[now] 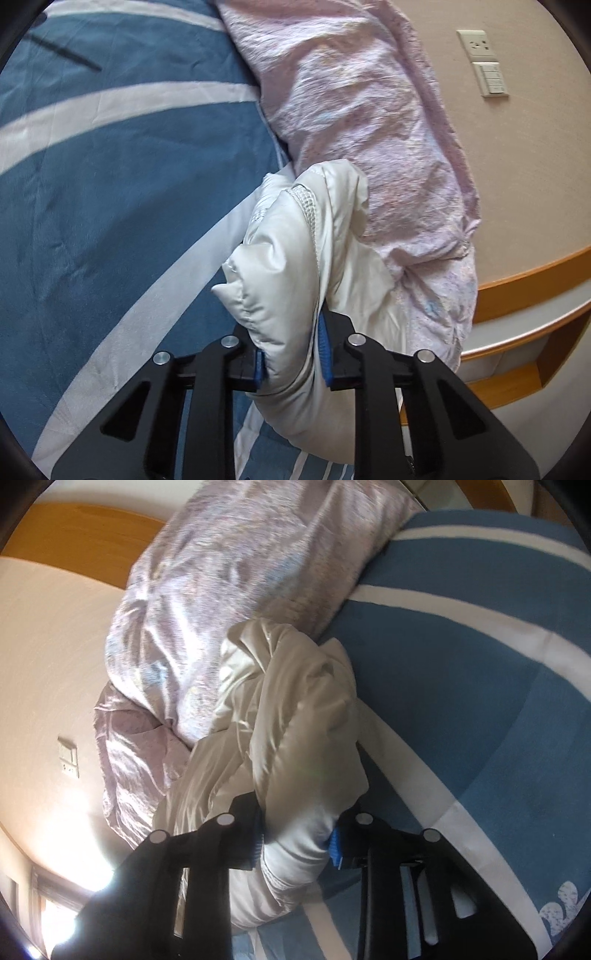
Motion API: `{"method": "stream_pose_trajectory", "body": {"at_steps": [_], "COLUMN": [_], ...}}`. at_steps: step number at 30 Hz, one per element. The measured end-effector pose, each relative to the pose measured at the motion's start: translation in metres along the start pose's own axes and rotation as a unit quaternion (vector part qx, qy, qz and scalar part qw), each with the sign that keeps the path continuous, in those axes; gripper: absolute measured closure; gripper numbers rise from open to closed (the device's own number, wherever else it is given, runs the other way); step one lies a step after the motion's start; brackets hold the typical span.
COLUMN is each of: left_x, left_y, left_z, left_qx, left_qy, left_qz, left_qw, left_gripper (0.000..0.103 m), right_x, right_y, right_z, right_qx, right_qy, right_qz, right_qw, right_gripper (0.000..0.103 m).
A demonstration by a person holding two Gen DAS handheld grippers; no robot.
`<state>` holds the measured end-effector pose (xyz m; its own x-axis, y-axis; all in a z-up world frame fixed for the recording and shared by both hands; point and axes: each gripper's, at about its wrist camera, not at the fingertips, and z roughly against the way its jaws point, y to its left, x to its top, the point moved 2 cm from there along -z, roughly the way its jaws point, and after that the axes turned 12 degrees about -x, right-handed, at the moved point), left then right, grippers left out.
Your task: Fold large clothes
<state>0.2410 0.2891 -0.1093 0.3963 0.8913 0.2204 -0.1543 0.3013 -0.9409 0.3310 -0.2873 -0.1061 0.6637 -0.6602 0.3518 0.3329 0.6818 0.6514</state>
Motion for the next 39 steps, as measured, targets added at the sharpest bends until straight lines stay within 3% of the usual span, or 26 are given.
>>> {"method": "stream_pose_trajectory", "body": {"at_steps": [8,19,24,28,33,36,39], "left_x": [-0.002,-0.027,-0.039,-0.042,-0.045,-0.047,-0.047], "left_y": [-0.002,0.016,0.024,0.030,0.037,0.034,0.031], "left_z": [0.031,0.089,0.106,0.105,0.106,0.108,0.111], "left_qx": [-0.007,-0.012,-0.009,0.003,0.025,0.039,0.050], "left_qy": [0.004,0.015,0.010,0.008,0.003,-0.008,-0.020], "left_qz": [0.000,0.009,0.012,0.010,0.002,-0.025,-0.045], "left_qw": [1.0000,0.9998,0.9998,0.9999,0.9997,0.9989,0.9975], "left_gripper": [0.083,0.083,0.083,0.079,0.066,0.053,0.034], "right_x": [-0.016,-0.063,-0.078,-0.082,-0.085,-0.081,-0.078], "right_y": [0.002,-0.031,-0.038,-0.040,-0.039,-0.033,-0.020], "right_z": [0.032,0.074,0.085,0.083,0.096,0.121,0.140], "right_qx": [0.011,-0.001,-0.023,-0.060,-0.124,-0.185,-0.212], "right_qy": [0.003,0.016,0.009,0.000,-0.052,-0.142,-0.195], "right_qz": [0.027,0.050,0.068,0.084,0.110,0.135,0.160], "right_qw": [1.000,0.999,0.997,0.995,0.985,0.963,0.944], "right_gripper": [0.077,0.077,0.076,0.067,0.045,0.039,0.037]}}
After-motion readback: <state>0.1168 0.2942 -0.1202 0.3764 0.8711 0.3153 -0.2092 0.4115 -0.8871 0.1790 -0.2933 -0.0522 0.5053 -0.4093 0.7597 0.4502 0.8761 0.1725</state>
